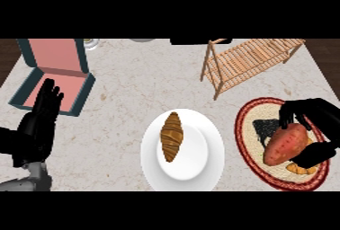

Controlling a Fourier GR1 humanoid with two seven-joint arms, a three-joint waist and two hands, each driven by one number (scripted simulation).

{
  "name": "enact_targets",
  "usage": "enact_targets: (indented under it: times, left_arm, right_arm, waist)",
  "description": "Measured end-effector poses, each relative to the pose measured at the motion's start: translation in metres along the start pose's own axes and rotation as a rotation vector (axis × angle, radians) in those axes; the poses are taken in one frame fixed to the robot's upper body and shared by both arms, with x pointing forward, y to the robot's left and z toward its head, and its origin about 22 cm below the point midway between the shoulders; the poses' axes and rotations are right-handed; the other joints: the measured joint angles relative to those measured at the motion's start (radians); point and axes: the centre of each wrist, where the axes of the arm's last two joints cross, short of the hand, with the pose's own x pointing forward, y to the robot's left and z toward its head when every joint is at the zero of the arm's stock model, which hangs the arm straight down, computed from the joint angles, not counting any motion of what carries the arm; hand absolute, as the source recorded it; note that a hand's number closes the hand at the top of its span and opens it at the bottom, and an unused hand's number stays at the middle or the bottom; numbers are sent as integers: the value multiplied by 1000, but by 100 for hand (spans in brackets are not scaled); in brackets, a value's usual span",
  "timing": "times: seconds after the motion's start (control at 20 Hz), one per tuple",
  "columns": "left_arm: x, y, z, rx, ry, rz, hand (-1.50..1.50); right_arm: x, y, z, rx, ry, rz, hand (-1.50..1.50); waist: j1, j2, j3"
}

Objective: Pick the sweet potato from the placemat and place it in the tiered shelf

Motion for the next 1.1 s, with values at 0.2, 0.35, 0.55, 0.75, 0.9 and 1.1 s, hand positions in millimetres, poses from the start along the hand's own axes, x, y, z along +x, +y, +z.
enact_targets:
  times: [0.2,0.35,0.55,0.75,0.9,1.1]
  left_arm:
    - [0,1,3,-4,-1,-1,0]
    - [-1,-4,4,-13,-9,2,0]
    - [4,-9,4,-25,-14,4,0]
    - [11,-10,1,-38,-15,7,0]
    - [10,-9,-1,-40,-15,8,0]
    - [11,-11,4,-45,-16,6,0]
  right_arm:
    - [16,-42,17,-165,24,-76,150]
    - [24,-73,30,-258,53,-80,150]
    - [30,-103,31,-322,94,-78,150]
    - [19,-123,23,-378,118,-95,150]
    - [10,-130,11,-407,126,-110,150]
    - [-2,-130,-16,-448,141,-136,150]
  waist:
    - [4,0,0]
    - [14,3,1]
    - [26,7,1]
    - [34,9,2]
    - [37,10,2]
    - [44,12,2]
